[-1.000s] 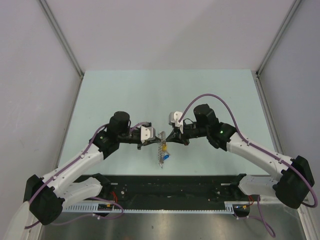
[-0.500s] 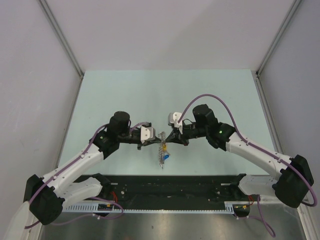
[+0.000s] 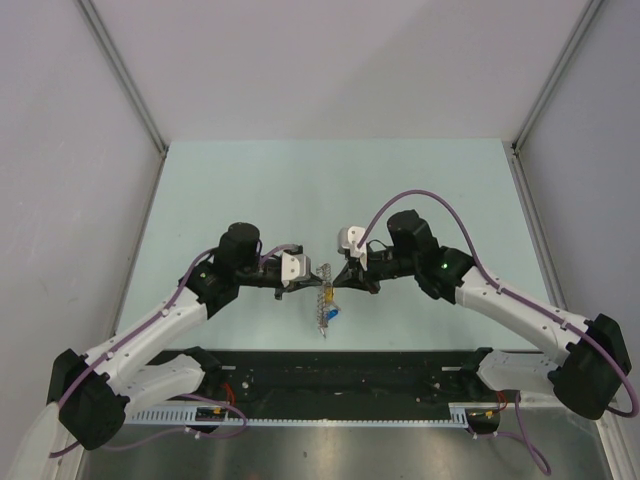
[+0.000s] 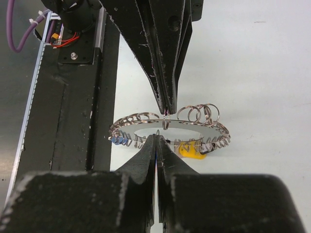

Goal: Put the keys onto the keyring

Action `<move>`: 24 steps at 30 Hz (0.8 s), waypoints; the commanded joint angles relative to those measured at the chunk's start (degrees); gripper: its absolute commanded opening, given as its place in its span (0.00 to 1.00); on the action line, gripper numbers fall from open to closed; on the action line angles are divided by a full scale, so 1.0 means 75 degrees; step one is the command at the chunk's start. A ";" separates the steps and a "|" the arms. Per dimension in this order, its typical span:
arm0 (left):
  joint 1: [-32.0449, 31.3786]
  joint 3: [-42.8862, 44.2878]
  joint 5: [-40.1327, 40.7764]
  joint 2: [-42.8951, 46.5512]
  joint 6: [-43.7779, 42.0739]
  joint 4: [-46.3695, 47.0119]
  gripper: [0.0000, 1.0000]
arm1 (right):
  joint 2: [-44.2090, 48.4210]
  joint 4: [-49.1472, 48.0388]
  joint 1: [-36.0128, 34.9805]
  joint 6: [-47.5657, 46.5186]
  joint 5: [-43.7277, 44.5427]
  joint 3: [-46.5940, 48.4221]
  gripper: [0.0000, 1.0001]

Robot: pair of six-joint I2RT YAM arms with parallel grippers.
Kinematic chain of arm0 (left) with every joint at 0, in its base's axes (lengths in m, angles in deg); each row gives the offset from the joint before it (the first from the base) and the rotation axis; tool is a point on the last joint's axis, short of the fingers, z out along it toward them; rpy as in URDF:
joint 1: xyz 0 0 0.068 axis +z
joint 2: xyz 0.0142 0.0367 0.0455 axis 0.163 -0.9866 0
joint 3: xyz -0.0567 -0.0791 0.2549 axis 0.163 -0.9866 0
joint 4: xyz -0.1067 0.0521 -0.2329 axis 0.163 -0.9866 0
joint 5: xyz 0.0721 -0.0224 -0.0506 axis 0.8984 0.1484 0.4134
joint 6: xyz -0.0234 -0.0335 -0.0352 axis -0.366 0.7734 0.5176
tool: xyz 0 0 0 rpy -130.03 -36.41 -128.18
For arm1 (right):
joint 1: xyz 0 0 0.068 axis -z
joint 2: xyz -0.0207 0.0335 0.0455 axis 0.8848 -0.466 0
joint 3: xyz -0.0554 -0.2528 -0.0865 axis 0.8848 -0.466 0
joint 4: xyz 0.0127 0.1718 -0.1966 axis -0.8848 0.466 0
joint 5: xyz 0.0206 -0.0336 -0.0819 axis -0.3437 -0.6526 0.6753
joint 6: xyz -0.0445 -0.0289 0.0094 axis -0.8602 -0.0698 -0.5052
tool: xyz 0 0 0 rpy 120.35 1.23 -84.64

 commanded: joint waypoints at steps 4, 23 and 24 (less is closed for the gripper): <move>-0.0026 0.0091 -0.0363 0.0032 -0.0297 0.0161 0.00 | 0.0086 -0.0183 -0.0051 -0.0039 0.0007 0.0167 0.00; -0.0027 0.0103 -0.0421 0.0009 -0.0297 0.0149 0.00 | 0.0050 -0.0418 -0.0051 0.0020 0.0101 0.0167 0.00; -0.0026 0.0103 -0.0421 0.0008 -0.0297 0.0160 0.00 | 0.0050 -0.0430 -0.0051 0.0020 0.0113 0.0167 0.00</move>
